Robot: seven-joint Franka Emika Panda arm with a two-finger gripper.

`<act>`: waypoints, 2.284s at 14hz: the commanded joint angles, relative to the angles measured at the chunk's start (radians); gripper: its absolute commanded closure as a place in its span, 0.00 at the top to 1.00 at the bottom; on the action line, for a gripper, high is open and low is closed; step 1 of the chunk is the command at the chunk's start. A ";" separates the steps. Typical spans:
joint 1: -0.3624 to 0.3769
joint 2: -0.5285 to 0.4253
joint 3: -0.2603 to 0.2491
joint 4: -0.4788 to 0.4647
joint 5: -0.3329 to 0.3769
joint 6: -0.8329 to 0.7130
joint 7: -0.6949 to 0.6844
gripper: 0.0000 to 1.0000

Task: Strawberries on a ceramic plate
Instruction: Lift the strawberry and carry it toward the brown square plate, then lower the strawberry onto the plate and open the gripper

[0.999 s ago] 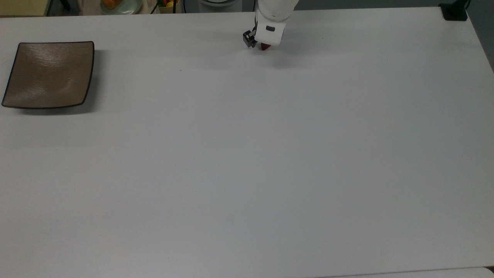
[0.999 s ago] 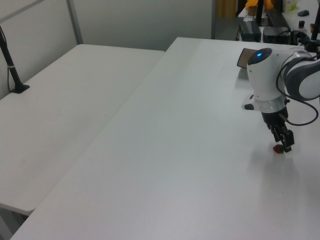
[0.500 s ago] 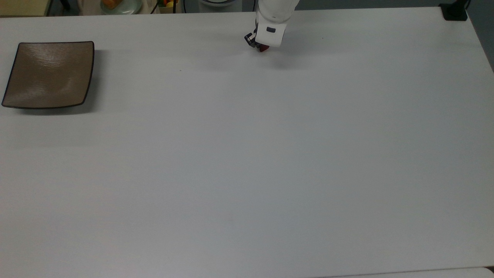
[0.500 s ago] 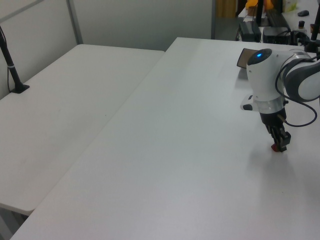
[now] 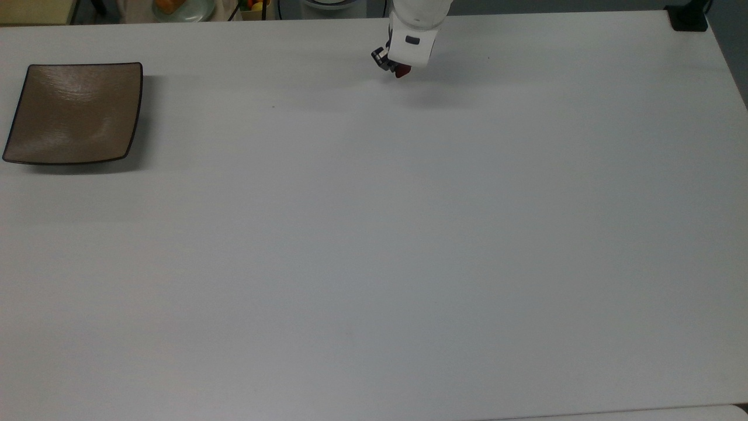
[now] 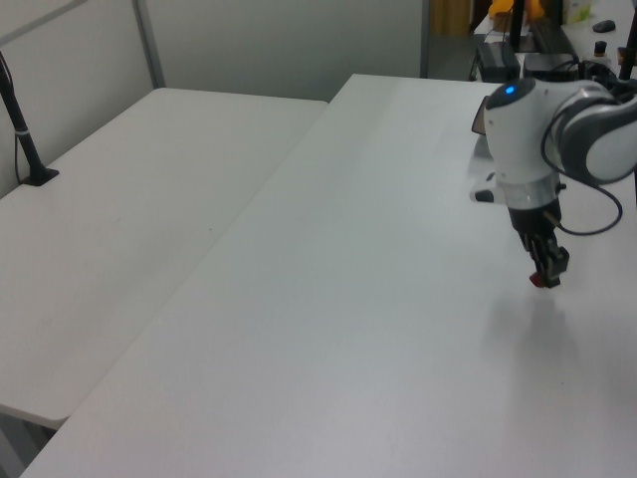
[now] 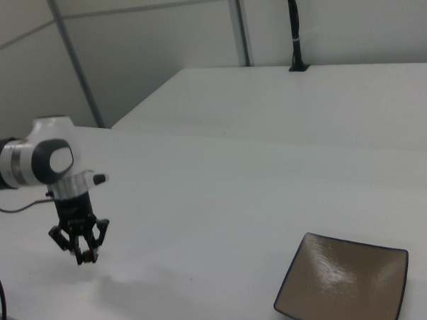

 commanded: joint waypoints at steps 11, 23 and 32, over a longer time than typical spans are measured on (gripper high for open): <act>-0.099 -0.036 -0.194 0.537 0.039 -0.416 -0.076 0.00; -0.321 0.036 -0.375 0.554 0.021 -0.254 -0.447 0.00; -0.509 0.278 -0.375 0.554 -0.073 0.002 -0.588 0.00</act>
